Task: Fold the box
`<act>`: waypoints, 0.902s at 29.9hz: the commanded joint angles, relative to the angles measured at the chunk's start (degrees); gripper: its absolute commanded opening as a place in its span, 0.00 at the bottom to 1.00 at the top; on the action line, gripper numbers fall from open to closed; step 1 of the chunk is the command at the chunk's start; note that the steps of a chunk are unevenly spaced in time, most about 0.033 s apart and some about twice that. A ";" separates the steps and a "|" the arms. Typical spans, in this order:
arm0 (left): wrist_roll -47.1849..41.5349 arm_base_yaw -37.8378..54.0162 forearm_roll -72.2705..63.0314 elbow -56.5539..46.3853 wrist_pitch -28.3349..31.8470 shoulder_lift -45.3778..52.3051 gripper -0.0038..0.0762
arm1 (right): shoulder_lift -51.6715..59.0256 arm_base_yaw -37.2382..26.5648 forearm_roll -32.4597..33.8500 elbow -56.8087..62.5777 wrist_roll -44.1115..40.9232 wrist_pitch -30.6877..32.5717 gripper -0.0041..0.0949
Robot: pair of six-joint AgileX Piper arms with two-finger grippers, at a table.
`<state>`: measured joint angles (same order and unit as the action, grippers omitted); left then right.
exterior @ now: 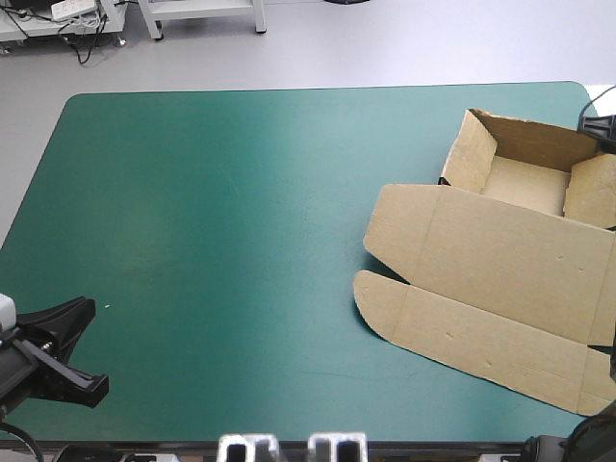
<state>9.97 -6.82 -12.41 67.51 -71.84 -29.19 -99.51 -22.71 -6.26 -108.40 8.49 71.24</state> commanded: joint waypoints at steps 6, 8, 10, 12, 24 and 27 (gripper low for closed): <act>0.75 -0.13 -0.12 0.95 -0.76 -1.24 0.07 | 18.11 4.63 -15.64 2.53 6.73 0.73 0.16; 0.75 -0.13 0.16 0.95 -0.76 -1.24 0.07 | 22.42 7.56 -14.38 6.19 7.63 0.73 0.10; -0.22 -0.54 0.28 0.87 -0.76 -0.99 0.07 | 27.08 10.81 -12.61 10.48 8.57 0.73 0.06; -0.35 -1.70 1.25 0.40 -0.65 -0.58 0.07 | 31.49 13.88 -11.44 15.55 8.82 0.73 0.04; -0.50 -5.28 3.35 -16.74 7.03 5.64 0.03 | 61.29 20.17 -9.36 52.79 12.88 -8.81 0.04; 0.04 -5.28 2.95 -22.29 10.15 8.48 0.03 | 67.89 20.17 -9.03 60.73 13.00 -11.27 0.04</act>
<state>9.72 -11.67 -7.84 47.94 -68.04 -22.27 -36.89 -2.67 -15.11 -52.12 20.54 65.59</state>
